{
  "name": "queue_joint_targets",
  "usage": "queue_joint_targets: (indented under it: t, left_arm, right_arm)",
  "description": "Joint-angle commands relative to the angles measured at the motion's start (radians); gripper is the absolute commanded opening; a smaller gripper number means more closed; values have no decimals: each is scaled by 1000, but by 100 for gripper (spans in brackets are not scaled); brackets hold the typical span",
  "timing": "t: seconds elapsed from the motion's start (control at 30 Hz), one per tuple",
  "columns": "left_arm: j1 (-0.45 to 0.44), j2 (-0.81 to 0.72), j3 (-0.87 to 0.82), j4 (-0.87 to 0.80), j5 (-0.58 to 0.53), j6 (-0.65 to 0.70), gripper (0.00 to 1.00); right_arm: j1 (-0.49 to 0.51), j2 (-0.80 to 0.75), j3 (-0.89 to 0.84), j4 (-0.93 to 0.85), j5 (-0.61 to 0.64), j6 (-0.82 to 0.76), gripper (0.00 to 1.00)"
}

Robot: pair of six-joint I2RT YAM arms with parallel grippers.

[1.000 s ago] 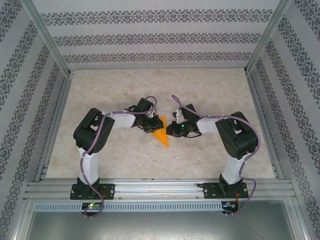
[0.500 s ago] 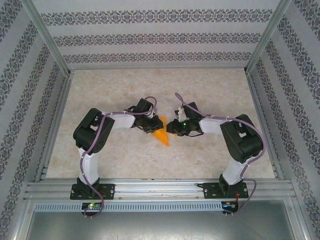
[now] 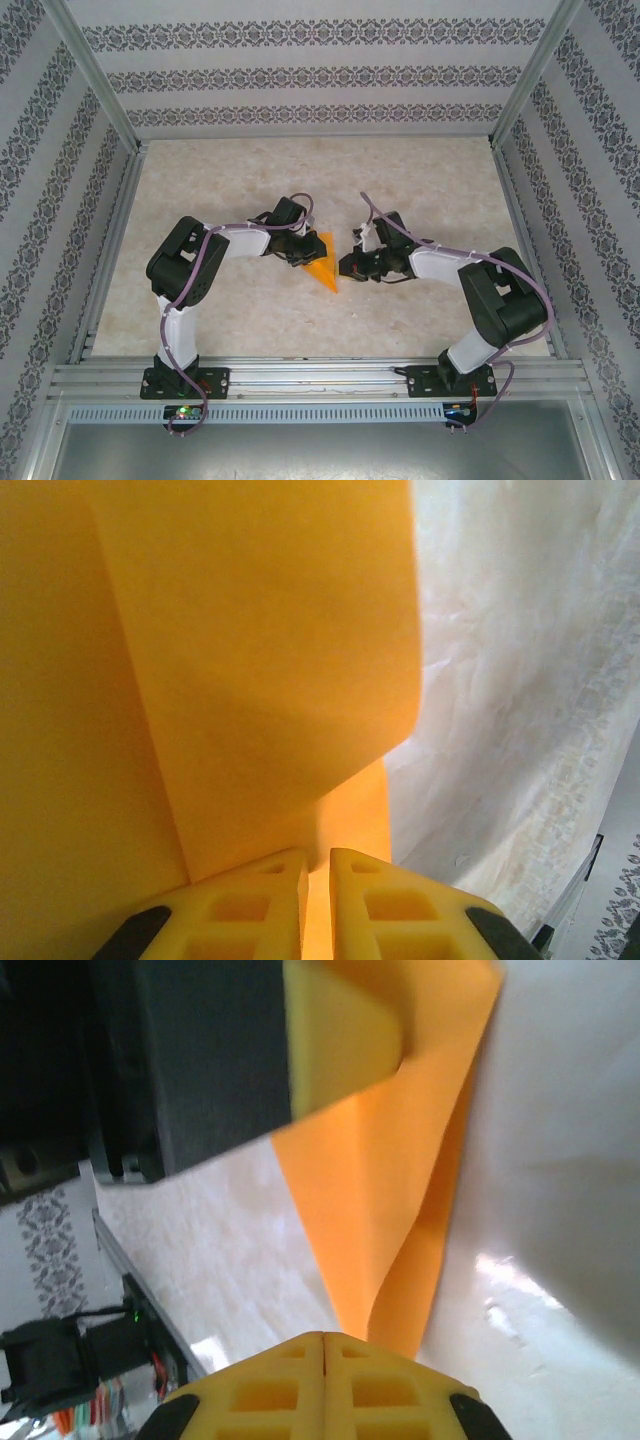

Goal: Fold a paper plane with a square sheet of paper (fold left side to right side)
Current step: Fourth fold the wing at the center of the table.

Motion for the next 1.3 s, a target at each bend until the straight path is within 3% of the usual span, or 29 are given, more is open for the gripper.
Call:
queue_joint_targets:
  t: [0.0,1.27]
  left_arm:
    - [-8,19,-36,-45,-39,24,16]
    - [-7,25,-25,-52,-36,28,16]
  right_arm:
    - [34,17,-8,53,-52,35,2]
    - [60,136,-39,126,2,40,5]
